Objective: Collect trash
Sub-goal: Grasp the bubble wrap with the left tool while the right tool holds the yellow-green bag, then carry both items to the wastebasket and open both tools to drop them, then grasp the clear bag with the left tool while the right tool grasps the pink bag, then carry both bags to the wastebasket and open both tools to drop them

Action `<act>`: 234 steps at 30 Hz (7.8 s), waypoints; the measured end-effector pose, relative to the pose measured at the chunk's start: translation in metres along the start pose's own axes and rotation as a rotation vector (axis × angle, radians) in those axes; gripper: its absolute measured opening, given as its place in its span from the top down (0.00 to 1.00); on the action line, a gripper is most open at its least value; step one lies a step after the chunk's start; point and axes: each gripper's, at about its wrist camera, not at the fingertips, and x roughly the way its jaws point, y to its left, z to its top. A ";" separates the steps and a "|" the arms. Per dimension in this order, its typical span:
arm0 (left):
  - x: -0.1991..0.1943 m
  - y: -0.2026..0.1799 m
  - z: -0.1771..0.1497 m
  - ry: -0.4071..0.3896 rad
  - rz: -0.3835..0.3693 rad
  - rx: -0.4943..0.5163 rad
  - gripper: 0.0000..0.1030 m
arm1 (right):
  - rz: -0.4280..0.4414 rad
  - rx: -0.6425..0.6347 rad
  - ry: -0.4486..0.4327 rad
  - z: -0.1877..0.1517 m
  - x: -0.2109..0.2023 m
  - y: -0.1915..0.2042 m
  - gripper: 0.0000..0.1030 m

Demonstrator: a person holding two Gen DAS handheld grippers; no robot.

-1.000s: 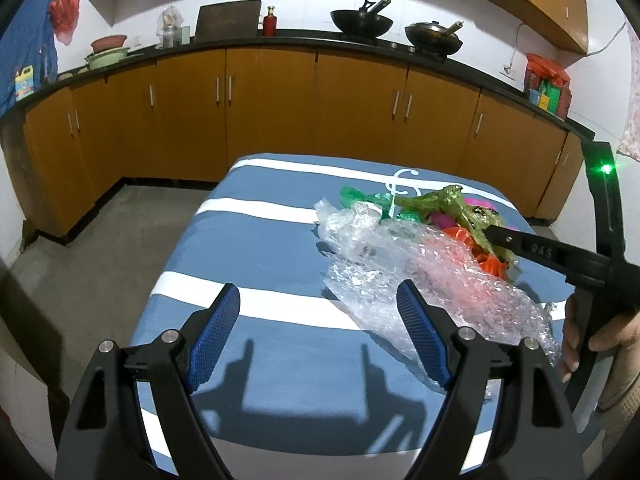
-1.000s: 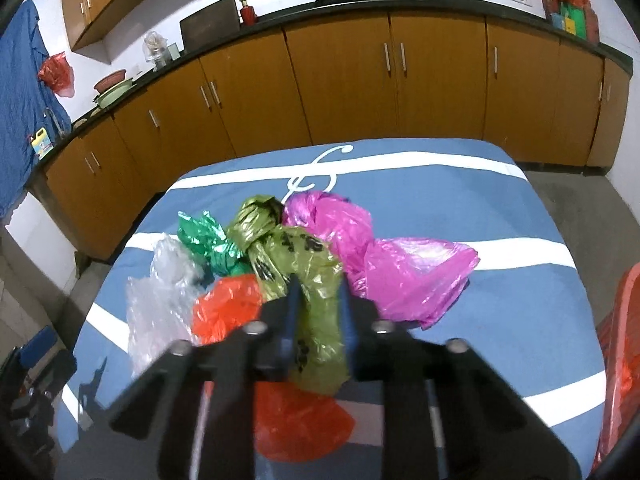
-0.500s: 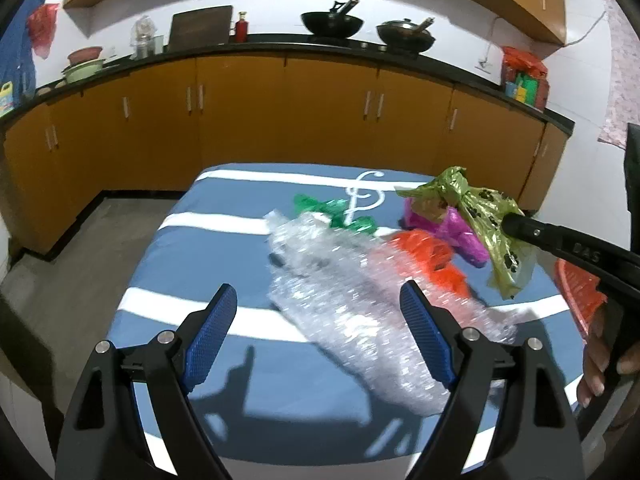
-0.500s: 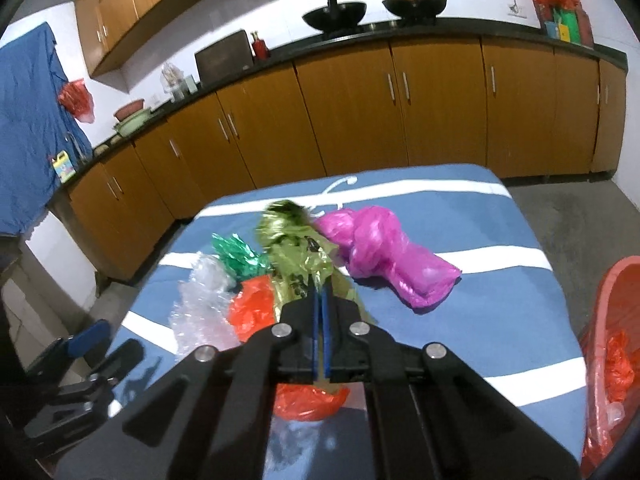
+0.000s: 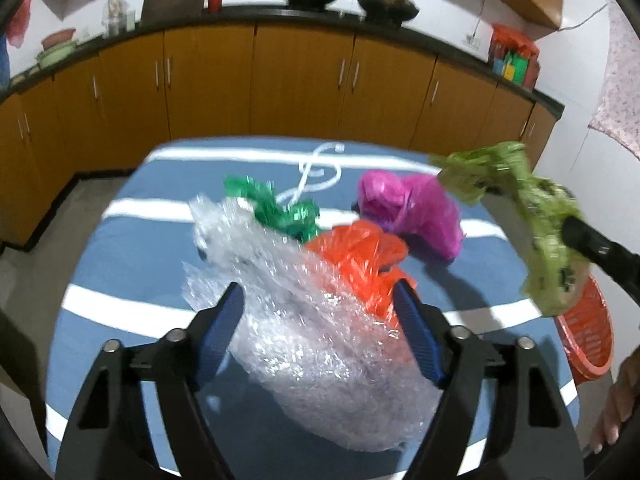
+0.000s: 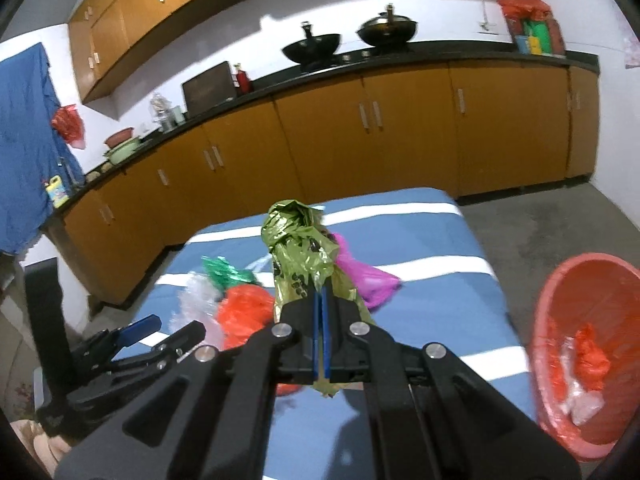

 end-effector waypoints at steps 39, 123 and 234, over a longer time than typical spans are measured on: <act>-0.088 -0.023 0.026 -0.166 -0.144 0.058 0.91 | -0.129 0.089 -0.099 -0.010 -0.086 -0.067 0.97; -0.024 -0.183 0.004 -0.137 -0.362 0.317 0.41 | -0.447 0.307 -0.142 -0.031 -0.105 -0.213 0.68; -0.033 -0.166 0.021 -0.051 -0.389 0.269 0.54 | -0.472 0.263 -0.082 -0.014 -0.123 -0.190 0.59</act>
